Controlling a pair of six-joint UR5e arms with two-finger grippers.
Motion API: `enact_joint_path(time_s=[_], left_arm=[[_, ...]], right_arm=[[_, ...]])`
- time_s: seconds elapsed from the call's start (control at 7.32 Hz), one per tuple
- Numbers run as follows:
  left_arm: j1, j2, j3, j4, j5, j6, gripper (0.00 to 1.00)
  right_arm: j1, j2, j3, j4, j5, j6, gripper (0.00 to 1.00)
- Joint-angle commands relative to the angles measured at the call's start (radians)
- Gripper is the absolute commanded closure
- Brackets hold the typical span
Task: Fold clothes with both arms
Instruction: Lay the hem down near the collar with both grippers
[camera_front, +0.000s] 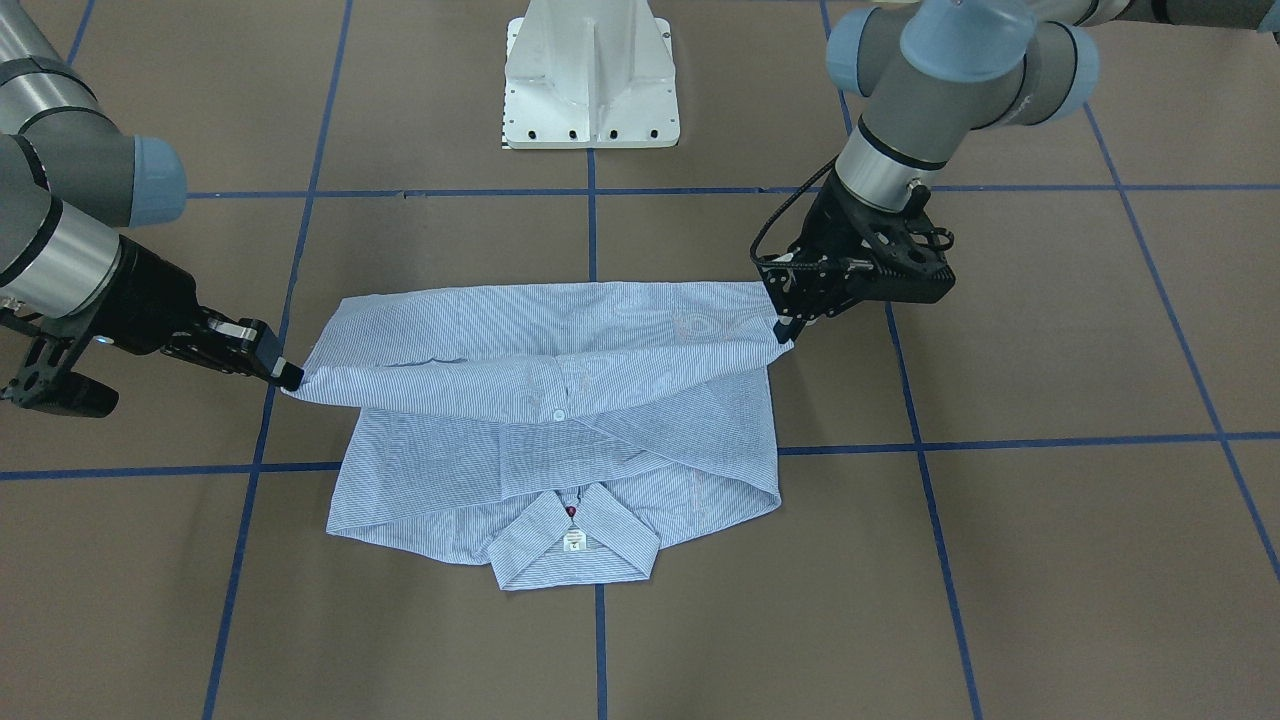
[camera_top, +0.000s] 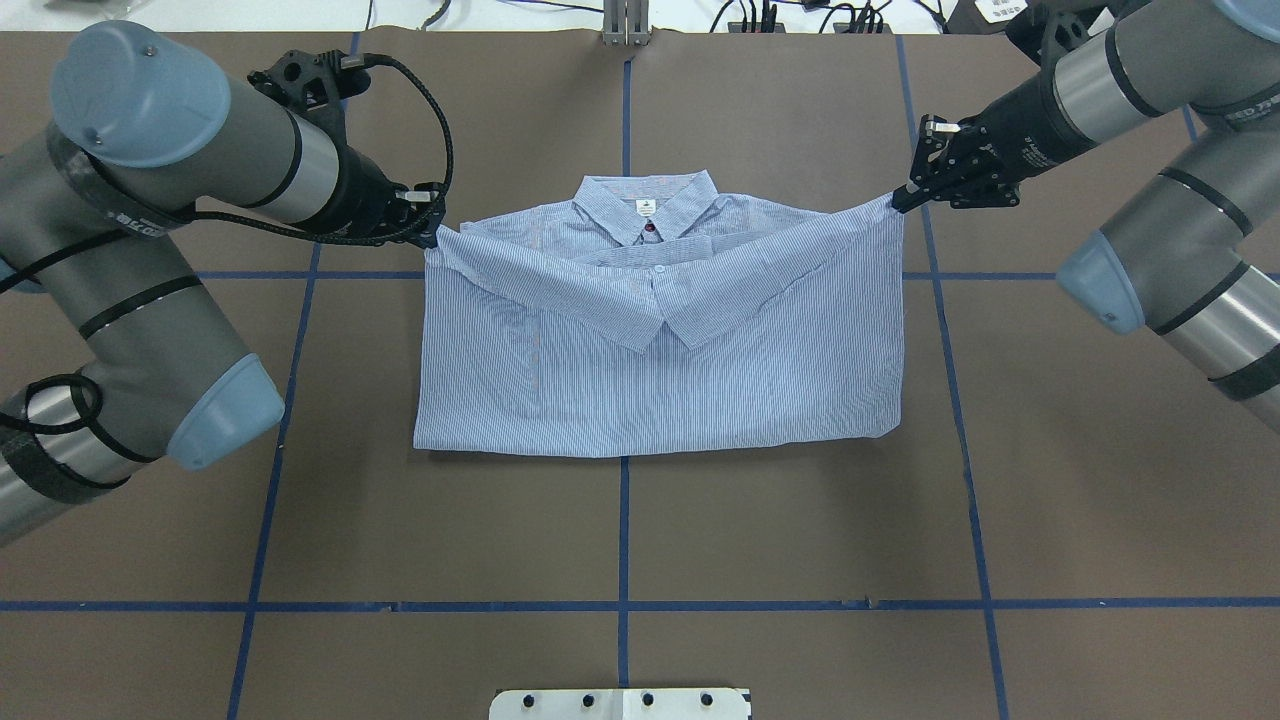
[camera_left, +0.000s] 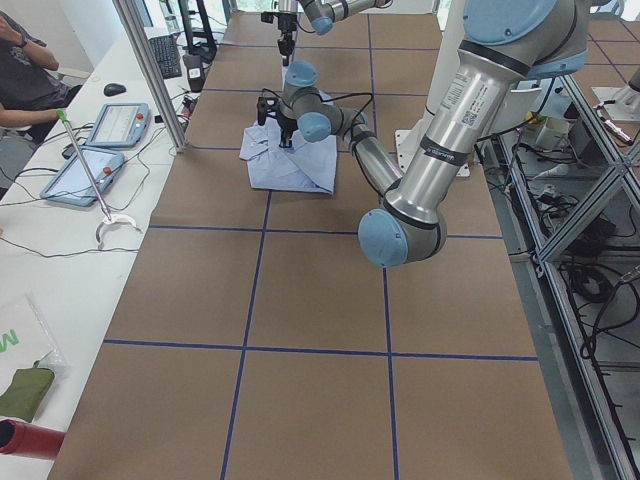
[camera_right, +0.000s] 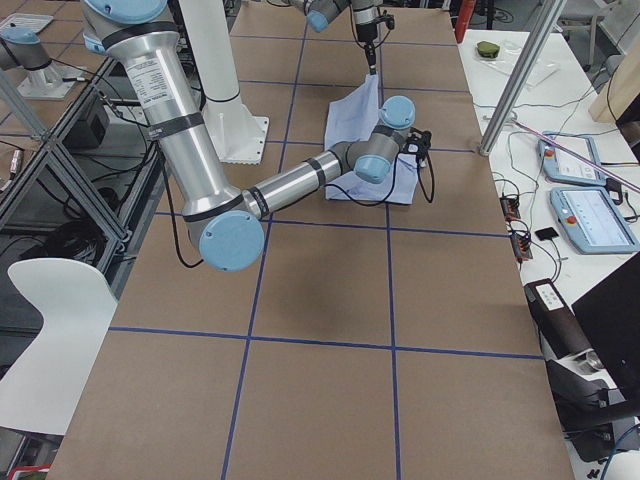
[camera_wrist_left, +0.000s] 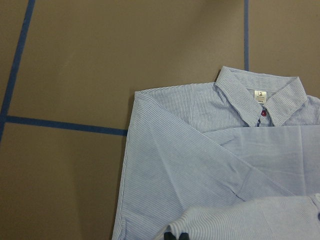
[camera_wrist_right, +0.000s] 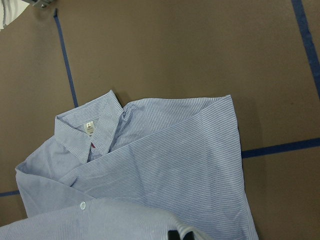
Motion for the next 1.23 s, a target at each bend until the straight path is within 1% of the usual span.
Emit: enact_joint_path(time_s=[0.0,0.27,0.41,0.55,0.82,0.96,1.09], left_arm=[[-0.014,-0.003,0.071,-0.076,-0.001,0.002,1.0],[-0.029,-0.003,0.127,-0.131,-0.001,0.013,1.0],[-0.035,-0.003,0.162,-0.179,-0.001,0.012,1.0],[-0.042,-0.006,0.19,-0.213,-0.001,0.012,1.0],[-0.046,-0.007,0.213,-0.227,-0.001,0.01,1.0],[-0.046,-0.024,0.23,-0.23,-0.001,0.01,1.0],[-0.046,-0.024,0.253,-0.257,-0.001,0.01,1.0]], right_arm=[[0.001,0.036,-0.067,0.001,-0.006,-0.01,1.0],[0.001,0.053,-0.116,0.001,-0.015,-0.016,1.0],[0.001,0.068,-0.139,0.001,-0.017,-0.019,1.0],[0.003,0.07,-0.144,0.001,-0.017,-0.024,1.0],[0.001,0.089,-0.179,0.001,-0.021,-0.032,1.0],[0.0,0.09,-0.19,0.001,-0.021,-0.032,1.0],[0.0,0.091,-0.205,0.001,-0.025,-0.038,1.0]])
